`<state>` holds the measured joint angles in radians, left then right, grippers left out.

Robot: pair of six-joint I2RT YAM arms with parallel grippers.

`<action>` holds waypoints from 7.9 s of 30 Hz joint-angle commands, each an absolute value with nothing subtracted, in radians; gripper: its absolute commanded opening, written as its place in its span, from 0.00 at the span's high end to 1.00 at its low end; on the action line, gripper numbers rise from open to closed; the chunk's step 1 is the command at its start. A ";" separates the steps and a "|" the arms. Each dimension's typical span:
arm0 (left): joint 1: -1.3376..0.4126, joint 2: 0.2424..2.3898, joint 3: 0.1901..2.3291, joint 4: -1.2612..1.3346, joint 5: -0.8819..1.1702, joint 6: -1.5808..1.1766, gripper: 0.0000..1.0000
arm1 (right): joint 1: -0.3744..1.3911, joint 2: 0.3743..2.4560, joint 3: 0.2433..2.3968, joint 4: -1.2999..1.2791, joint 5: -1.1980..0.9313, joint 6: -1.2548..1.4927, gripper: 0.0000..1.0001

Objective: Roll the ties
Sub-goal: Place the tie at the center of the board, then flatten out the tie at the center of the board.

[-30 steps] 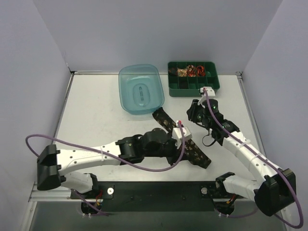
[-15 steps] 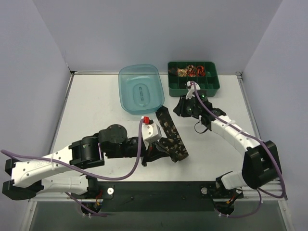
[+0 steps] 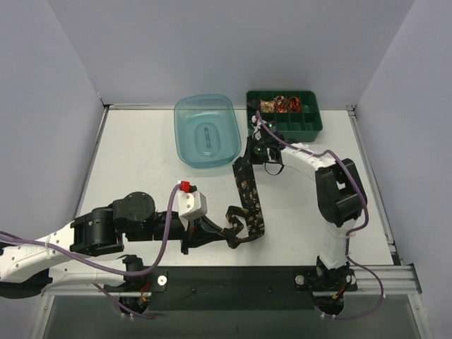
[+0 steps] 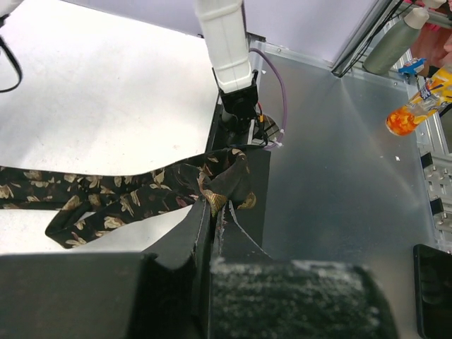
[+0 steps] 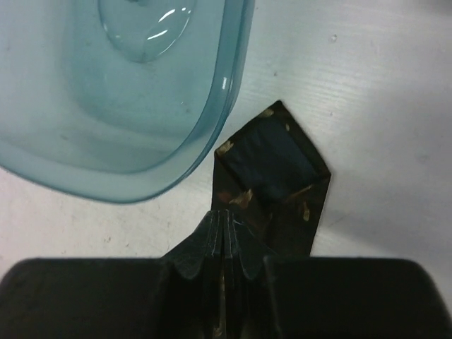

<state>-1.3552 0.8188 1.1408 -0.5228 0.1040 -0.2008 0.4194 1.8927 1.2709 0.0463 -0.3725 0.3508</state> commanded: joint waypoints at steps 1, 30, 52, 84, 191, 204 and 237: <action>-1.365 0.821 1.146 -0.532 0.086 -0.212 1.00 | 0.423 1.983 1.416 -0.083 -0.295 0.356 1.00; -1.371 0.718 1.123 -0.546 -0.040 -0.126 1.00 | 0.453 2.234 1.721 -0.707 0.288 0.351 1.00; -1.371 0.778 0.864 -0.549 -0.500 -0.325 1.00 | 0.031 2.085 1.533 -0.801 0.327 0.405 1.00; -1.539 0.750 0.624 -0.712 -1.025 -0.845 0.12 | -0.156 1.986 1.445 -0.684 0.235 0.436 1.00; -0.631 0.709 0.500 -0.526 -0.276 -0.928 0.50 | 0.824 2.063 1.753 -0.502 -0.233 0.173 0.63; -0.453 0.646 0.391 -0.440 -0.083 -0.965 0.38 | 0.962 2.204 1.838 -0.505 -0.095 0.126 0.49; -0.313 0.474 0.512 -0.598 -0.078 -0.897 0.38 | 0.999 2.096 1.724 -0.342 0.436 0.166 1.00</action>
<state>-0.3187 0.4789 0.4595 -0.5735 -0.0544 -0.9245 0.9901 2.2021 1.7161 -0.3717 0.3111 0.1532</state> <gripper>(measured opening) 0.617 0.049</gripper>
